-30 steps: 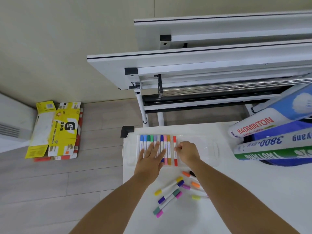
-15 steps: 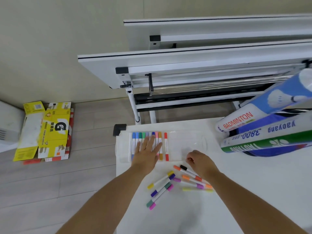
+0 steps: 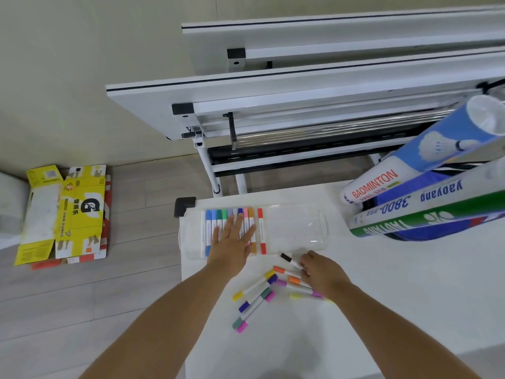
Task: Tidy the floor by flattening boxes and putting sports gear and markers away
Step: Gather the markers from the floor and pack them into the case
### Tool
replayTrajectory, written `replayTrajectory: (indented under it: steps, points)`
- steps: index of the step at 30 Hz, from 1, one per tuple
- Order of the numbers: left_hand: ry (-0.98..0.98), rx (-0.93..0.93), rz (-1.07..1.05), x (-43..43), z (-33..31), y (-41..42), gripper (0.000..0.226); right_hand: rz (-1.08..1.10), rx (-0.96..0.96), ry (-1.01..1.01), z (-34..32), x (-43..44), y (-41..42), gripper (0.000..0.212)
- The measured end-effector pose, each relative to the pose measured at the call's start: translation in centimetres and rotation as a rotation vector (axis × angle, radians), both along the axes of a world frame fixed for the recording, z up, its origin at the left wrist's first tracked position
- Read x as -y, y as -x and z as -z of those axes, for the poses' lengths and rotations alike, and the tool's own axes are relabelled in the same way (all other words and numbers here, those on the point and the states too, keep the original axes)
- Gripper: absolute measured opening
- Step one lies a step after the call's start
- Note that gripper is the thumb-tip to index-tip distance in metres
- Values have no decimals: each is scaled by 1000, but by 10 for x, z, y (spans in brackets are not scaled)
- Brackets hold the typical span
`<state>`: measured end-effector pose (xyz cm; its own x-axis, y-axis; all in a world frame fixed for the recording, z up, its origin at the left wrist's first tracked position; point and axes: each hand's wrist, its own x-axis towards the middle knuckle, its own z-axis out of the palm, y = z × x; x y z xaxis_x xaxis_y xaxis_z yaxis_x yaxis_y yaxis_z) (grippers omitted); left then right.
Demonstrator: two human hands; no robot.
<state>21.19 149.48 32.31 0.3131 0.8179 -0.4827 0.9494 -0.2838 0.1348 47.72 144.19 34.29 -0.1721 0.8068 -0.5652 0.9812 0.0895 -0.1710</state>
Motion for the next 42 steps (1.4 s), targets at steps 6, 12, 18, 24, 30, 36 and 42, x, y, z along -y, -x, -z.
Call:
replayTrajectory:
  steps: [6, 12, 18, 24, 30, 36, 42]
  points:
    - [3, 12, -11, 1, 1, -1, 58, 466, -359, 38, -17, -42, 34, 14]
    - [0, 13, -26, 0, 2, -2, 59, 596, -431, 92, -12, -74, 62, 12]
    - [-2, 17, -28, 1, 4, -1, 59, 614, -415, 76, -9, -89, 78, 17]
    - [-5, 31, -32, 2, 4, -1, 60, 607, -347, 135, 2, -94, 82, 21]
    - [-17, 26, -29, 3, 6, 0, 59, 596, -299, 79, 9, -95, 88, 26]
    - [-18, 17, -24, 3, 6, 0, 60, 561, -199, 28, 10, -88, 88, 29]
    - [-8, 14, -19, 3, 6, 1, 62, 519, -100, -32, 16, -84, 94, 27]
